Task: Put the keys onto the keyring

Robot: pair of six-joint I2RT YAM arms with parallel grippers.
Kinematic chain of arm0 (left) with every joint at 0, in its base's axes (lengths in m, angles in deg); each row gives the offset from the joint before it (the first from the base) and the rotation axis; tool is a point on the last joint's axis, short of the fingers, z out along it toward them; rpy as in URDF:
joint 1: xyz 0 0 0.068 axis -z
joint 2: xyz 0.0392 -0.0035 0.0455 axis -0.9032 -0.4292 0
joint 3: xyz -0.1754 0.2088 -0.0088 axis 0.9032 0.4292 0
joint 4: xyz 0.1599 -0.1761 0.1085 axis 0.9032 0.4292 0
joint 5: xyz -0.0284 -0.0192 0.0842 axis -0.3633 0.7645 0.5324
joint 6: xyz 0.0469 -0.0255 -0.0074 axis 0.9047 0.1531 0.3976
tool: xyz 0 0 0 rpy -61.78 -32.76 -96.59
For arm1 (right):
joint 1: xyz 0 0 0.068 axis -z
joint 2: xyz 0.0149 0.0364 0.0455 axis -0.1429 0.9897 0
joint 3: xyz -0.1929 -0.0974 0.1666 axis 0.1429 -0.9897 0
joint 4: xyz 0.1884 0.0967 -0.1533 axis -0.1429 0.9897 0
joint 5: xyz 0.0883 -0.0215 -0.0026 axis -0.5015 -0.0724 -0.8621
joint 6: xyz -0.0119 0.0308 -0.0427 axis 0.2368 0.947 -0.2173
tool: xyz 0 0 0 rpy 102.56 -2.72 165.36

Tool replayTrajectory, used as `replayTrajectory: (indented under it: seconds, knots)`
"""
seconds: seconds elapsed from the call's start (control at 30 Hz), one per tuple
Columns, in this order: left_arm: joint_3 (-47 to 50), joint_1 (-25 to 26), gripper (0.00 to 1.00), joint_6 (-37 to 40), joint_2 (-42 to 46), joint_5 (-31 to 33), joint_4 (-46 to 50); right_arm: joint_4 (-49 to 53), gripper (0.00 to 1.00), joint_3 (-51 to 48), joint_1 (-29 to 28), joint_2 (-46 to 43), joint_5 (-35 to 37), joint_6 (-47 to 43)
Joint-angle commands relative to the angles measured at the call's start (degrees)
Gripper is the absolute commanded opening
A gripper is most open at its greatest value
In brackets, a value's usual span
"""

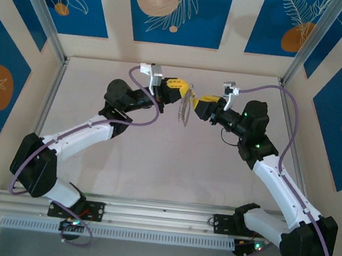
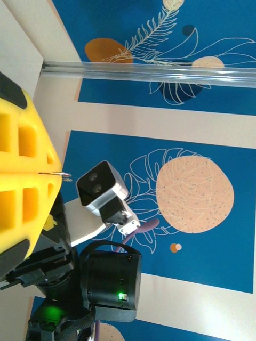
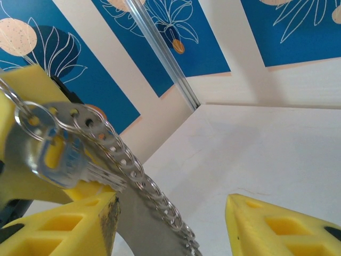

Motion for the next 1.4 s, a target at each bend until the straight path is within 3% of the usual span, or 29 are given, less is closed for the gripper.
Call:
replayTrajectory:
  seconds: [0.0,0.4,0.67,1.13,1.37]
  knots:
    - [0.39,-0.40,0.00,-0.78,0.76,-1.36,-3.01,-2.64,0.56,1.01,-0.29,-0.12,0.19,0.04]
    - [0.18,-0.69,0.00,-3.55,0.81,-2.76,-3.81,-9.53,0.51,0.18,4.64,-2.01,-5.57,6.96]
    - [-0.45,-1.16,0.00,-7.98,-0.69,-4.57,-6.81,-14.69,0.53,3.16,8.81,0.19,-16.79,11.30]
    - [-0.47,-1.41,0.00,-9.91,-2.19,-4.92,-8.41,-17.77,0.53,3.86,9.13,1.88,-17.46,14.66]
    - [-0.51,-1.71,0.00,-11.73,-2.98,-5.59,-10.03,-23.42,0.53,3.11,10.53,3.14,-21.34,18.76]
